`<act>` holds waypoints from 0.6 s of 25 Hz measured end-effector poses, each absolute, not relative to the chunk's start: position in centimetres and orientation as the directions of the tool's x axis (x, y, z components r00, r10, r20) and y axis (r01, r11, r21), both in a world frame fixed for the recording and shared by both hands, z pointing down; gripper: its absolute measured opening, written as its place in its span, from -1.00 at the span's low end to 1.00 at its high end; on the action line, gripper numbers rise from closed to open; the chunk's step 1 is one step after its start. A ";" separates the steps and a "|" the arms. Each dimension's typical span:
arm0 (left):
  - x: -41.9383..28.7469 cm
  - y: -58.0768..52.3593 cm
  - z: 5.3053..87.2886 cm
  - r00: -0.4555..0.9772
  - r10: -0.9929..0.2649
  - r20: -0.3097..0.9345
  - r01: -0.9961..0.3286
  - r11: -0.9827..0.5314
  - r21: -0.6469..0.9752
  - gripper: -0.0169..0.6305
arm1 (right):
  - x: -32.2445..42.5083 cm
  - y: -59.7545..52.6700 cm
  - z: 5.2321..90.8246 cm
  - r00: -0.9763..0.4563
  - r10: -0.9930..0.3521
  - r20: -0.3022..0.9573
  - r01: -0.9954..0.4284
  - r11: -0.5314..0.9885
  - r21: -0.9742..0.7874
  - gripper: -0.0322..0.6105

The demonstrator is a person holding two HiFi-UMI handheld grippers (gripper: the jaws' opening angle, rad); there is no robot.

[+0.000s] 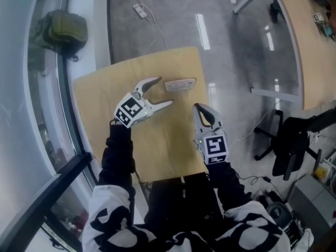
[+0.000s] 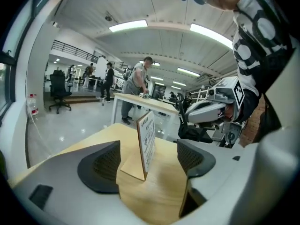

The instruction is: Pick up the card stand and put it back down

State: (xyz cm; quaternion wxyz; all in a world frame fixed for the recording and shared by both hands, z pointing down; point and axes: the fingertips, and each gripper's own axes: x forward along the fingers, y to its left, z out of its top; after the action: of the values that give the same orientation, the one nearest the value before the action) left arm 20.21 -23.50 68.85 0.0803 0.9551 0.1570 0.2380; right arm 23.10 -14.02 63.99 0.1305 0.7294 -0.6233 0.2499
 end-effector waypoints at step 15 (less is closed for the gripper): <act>24.8 -20.7 70.1 0.836 0.437 0.331 0.347 -0.889 0.297 0.14 | 23.1 -14.7 65.4 0.137 -0.822 0.553 -0.942 -0.280 -0.184 -0.85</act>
State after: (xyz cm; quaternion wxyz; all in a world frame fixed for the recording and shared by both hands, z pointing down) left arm 24.76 -20.69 70.05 0.1131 0.9514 0.2062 0.1987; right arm 23.11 -14.66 65.42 0.1044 0.7466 -0.5907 0.2877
